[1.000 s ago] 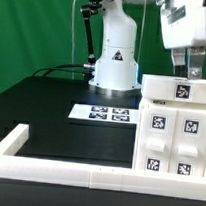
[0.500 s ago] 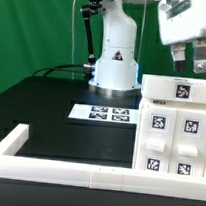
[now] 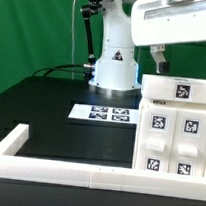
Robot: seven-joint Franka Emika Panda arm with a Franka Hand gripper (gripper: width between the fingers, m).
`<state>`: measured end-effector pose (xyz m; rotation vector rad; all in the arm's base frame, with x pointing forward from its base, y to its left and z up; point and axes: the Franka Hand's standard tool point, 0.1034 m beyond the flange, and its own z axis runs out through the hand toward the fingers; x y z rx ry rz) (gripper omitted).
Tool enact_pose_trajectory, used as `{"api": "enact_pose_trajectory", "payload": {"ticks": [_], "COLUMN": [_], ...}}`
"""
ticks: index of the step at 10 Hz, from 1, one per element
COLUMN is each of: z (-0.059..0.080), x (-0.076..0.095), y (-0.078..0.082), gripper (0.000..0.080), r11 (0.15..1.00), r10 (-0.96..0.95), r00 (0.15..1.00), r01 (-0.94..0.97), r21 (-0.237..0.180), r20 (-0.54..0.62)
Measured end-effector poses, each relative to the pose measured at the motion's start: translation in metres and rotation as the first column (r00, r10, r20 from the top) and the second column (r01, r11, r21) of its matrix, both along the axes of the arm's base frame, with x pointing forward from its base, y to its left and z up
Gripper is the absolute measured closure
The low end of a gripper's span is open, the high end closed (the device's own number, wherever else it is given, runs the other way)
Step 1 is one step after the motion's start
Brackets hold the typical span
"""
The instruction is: Assemble cabinet
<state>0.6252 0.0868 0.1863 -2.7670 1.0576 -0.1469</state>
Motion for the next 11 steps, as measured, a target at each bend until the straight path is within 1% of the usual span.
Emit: {"api": "enact_pose_trajectory", "payload": {"ticks": [2, 3, 4, 5, 6, 7, 8, 10, 11], "z": [-0.0004, -0.0004, -0.0002, 0.0001, -0.0001, -0.0001, -0.0006, -0.0014, -0.0015], "x": [-0.0002, -0.0002, 0.0000, 0.0002, 0.0001, -0.0001, -0.0002, -0.0005, -0.0005], "y": [-0.0003, -0.0007, -0.0007, -0.0005, -0.0012, -0.0016, -0.0019, -0.0036, -0.0040], "gripper": [0.0002, 0.0002, 0.0002, 0.0002, 0.0002, 0.0002, 0.0002, 0.0002, 0.0002], "r11": [0.991, 0.966, 0.911, 0.834, 0.739, 0.645, 0.575, 0.470, 0.443], "r10": [0.129, 0.255, 0.400, 0.539, 0.661, 0.752, 0.807, 0.872, 0.886], "r00": [0.992, 0.967, 0.916, 0.842, 0.750, 0.659, 0.590, 0.487, 0.462], "r01": [-0.129, -0.253, -0.395, -0.530, -0.650, -0.739, -0.794, -0.857, -0.870], "r21": [-0.022, -0.057, -0.115, -0.154, -0.179, -0.194, -0.198, -0.213, -0.216], "r20": [0.015, 0.024, 0.022, 0.015, 0.006, -0.010, -0.025, -0.037, -0.040]}}
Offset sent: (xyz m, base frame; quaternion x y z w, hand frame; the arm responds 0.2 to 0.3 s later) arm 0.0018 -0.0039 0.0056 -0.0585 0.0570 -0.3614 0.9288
